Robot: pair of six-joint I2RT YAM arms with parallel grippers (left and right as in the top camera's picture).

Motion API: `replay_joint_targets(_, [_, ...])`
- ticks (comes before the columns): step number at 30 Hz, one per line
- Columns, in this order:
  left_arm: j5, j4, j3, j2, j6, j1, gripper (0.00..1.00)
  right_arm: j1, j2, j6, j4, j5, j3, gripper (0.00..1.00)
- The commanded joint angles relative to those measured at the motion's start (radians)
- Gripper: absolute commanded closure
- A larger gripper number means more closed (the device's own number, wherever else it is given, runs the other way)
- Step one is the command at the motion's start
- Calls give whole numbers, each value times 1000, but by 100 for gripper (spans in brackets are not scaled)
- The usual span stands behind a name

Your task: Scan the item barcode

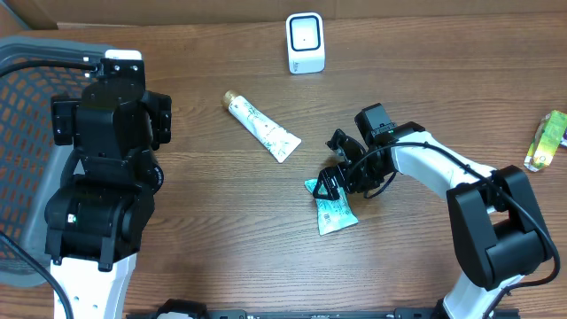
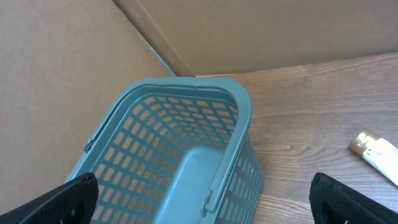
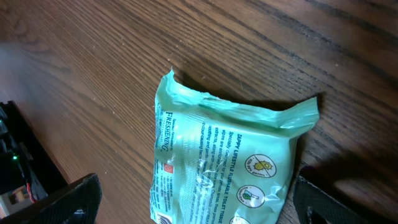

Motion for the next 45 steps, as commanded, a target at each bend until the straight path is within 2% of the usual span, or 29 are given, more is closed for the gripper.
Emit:
replay_joint_targets(1, [1, 5, 2, 2, 8, 0, 0, 11, 126, 26, 8, 121, -26, 0])
replay_joint_targets(3, [1, 5, 2, 2, 8, 0, 1, 11, 146, 26, 16, 105, -26, 0])
replay_joint_targets(7, [1, 5, 2, 2, 8, 0, 0, 11, 162, 24, 26, 101, -26, 18])
replay_joint_targets(9, [1, 5, 2, 2, 8, 0, 0, 11, 172, 25, 26, 101, -26, 18])
replay_joint_targets(14, [1, 5, 2, 2, 8, 0, 0, 11, 201, 25, 22, 101, -29, 13])
replay_joint_targets(21, [1, 5, 2, 2, 8, 0, 1, 11, 202, -10, -45, 102, -43, 0])
replay_joint_targets(31, [1, 5, 2, 2, 8, 0, 0, 74, 202, 78, -45, 351, -60, 0])
replay_joint_targets(39, [1, 5, 2, 2, 8, 0, 1, 133, 204, 134, -15, 438, -86, 0])
replay_joint_targets(45, [1, 5, 2, 2, 8, 0, 0, 134, 207, 132, 12, 434, -125, 0])
